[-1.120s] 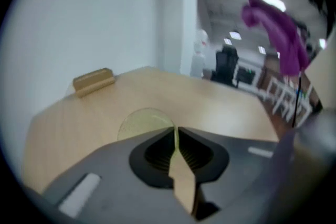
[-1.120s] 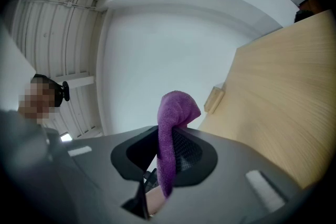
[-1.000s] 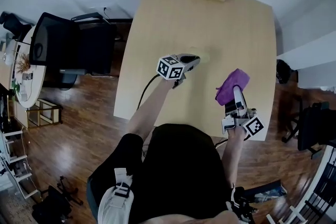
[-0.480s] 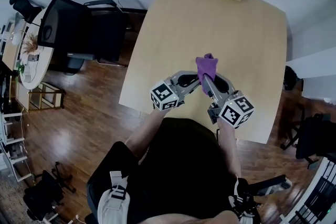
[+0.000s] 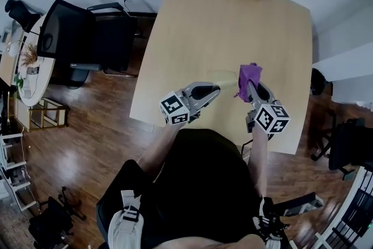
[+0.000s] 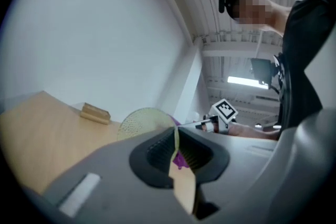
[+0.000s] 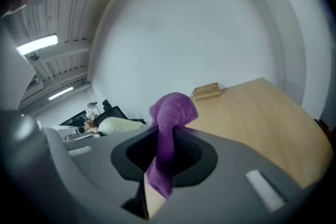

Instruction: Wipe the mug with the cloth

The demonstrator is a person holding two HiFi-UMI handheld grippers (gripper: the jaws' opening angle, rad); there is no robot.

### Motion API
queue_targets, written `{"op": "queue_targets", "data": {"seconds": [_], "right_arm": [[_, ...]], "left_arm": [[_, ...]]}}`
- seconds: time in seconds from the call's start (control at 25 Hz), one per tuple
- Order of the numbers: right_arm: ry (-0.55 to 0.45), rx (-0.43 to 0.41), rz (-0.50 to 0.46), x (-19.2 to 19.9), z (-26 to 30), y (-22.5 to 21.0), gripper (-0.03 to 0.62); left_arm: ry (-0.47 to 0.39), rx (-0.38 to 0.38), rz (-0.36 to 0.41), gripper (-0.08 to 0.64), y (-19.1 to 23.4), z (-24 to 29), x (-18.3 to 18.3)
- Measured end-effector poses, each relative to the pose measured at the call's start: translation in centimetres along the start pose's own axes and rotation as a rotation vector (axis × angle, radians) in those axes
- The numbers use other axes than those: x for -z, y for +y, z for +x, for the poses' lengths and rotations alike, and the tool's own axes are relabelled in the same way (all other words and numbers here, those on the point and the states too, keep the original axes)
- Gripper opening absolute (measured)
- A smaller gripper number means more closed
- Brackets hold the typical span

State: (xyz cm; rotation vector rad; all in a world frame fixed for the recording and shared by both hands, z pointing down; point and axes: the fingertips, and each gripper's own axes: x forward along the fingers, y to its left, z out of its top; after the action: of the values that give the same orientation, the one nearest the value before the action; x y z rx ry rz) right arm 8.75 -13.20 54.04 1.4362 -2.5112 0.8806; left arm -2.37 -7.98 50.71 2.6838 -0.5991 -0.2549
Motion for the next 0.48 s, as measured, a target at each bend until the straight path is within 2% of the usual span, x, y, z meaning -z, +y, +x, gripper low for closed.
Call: {"op": "queue_targets", "data": {"seconds": [0.08, 0.16, 0.24, 0.32, 0.4, 0.48], "right_arm": [[-0.058, -0.005, 0.033, -1.6, -1.4, 0.3, 0.064], [-0.111, -0.08, 0.016, -3.8, -2.0, 3.7, 0.064], [-0.122, -0.185, -0.048, -5.0, -1.6, 8.5, 0.064], [-0.079, -0.246, -0.165, -4.1, -0.4, 12.2, 0.064], [-0.036, -0.233, -0.263, -2.9, 0.4, 13.1, 0.064], [-0.033, -0.2, -0.265, -2.9, 0.2, 11.8, 0.064]], "left_arm": [[0.005, 0.004, -0.002, 0.041, 0.1, 0.0, 0.0], [0.022, 0.011, 0.007, 0.041, 0.0, 0.3, 0.0], [0.033, 0.037, 0.032, 0.041, -0.3, 1.0, 0.3], [0.038, 0.069, 0.064, 0.041, -0.9, 1.7, 0.3], [0.046, 0.09, 0.088, 0.041, -1.7, 2.2, -0.1], [0.046, 0.114, 0.099, 0.041, -2.4, 2.2, -0.5]]}}
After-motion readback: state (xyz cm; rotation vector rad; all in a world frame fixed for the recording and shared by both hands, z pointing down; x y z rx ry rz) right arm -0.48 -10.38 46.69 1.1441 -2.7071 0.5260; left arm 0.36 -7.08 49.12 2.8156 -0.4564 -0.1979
